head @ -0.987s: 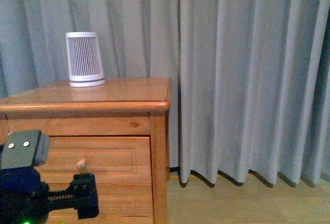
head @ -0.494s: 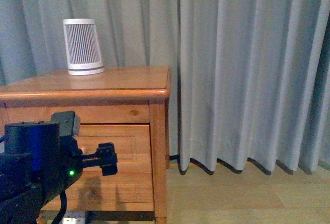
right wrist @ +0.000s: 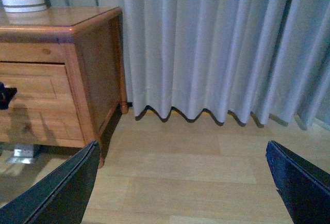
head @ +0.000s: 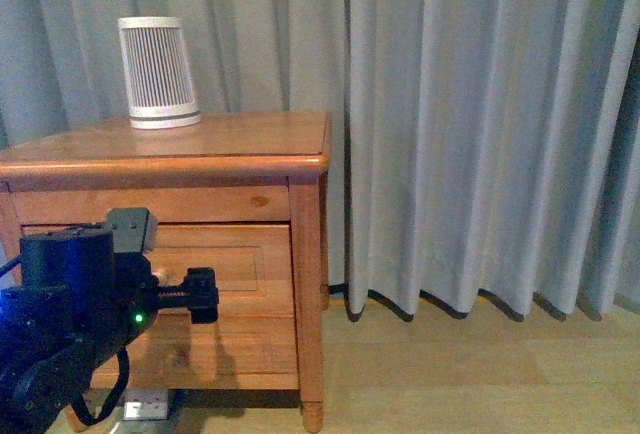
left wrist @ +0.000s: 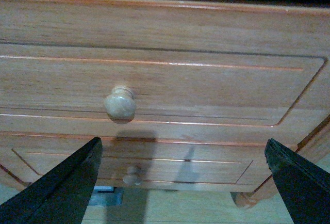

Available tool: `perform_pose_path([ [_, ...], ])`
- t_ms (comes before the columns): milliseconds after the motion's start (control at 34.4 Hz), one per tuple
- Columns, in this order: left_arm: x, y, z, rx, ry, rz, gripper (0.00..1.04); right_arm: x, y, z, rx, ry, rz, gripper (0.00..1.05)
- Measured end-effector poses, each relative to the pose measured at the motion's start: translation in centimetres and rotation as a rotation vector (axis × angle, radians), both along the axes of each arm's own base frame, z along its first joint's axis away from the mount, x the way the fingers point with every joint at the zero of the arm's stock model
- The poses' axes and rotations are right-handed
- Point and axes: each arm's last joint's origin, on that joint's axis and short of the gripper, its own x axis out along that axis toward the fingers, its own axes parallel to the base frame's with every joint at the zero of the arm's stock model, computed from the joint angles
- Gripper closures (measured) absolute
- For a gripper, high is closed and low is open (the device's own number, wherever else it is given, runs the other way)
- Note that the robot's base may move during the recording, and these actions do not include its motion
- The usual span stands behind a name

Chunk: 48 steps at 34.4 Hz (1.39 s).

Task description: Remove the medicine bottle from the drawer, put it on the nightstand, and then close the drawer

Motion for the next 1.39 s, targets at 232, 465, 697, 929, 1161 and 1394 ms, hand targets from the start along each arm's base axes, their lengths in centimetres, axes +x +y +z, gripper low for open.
perform_pose_path([
  [232,1.0,0.6,-1.2,0.069,-0.045,-0.006,0.07,0.0,0.0,0.0,0.000,0.000,0.000,0.07],
  [465,2.2,1.8,-1.1,0.104,-0.074,0.014,0.07,0.0,0.0,0.0,0.000,0.000,0.000,0.07],
  [697,3.2,2.3,-1.5,0.105,-0.057,0.009,0.07,0.0,0.0,0.0,0.000,0.000,0.000,0.07],
  [929,4.5,2.4,-2.3,0.096,-0.041,0.008,0.07,0.0,0.0,0.0,0.000,0.000,0.000,0.07],
  [1161,5.8,3.1,-2.7,0.085,-0.035,0.018,0.07,0.0,0.0,0.0,0.000,0.000,0.000,0.07],
  [1394,6.6,3.6,-2.9,0.078,-0.044,0.014,0.28,0.0,0.0,0.0,0.000,0.000,0.000,0.07],
])
